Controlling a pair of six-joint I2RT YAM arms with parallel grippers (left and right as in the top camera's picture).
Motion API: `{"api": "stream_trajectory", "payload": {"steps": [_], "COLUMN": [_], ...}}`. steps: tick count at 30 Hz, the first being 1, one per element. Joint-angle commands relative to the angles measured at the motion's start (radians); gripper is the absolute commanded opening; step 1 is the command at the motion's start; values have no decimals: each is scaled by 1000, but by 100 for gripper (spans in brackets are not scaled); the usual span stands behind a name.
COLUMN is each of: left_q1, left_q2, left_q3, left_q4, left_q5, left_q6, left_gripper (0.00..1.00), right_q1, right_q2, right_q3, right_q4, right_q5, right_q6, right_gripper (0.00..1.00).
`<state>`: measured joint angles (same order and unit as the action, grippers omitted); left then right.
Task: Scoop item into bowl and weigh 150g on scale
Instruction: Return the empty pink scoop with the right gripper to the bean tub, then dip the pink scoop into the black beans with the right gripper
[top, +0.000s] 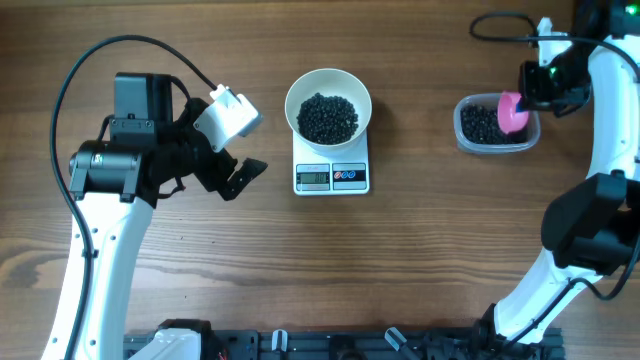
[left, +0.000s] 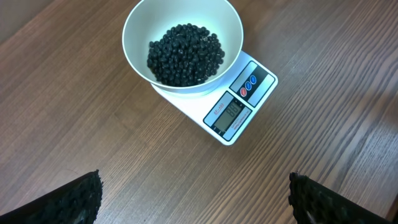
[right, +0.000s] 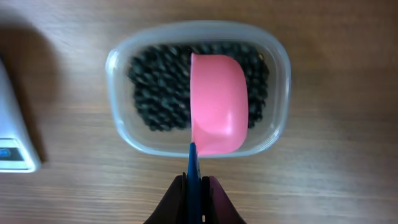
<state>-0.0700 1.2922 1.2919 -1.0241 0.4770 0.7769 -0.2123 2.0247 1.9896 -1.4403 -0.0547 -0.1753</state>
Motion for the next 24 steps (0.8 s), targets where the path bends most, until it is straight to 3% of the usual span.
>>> {"api": "stream_trajectory", "payload": {"steps": [1,14,24], "left_q1": [0,0,0], "left_q2": [4,4,4], "left_q3": [-10,-10,-10], "left_q4": [3,3,3], "left_q5": [4,4,4], "left_q6": [-6,-6,-6], "left_gripper": [100,100,100], "right_q1": [10,26,26], "right_q2": [-19,-18,-18], "right_q3": [-35,-178,-224], "right_q4": [29,135,153], "right_q5": [140,134,-151], "right_q6": [47,45,-29], "right_gripper": [4,4,4]}}
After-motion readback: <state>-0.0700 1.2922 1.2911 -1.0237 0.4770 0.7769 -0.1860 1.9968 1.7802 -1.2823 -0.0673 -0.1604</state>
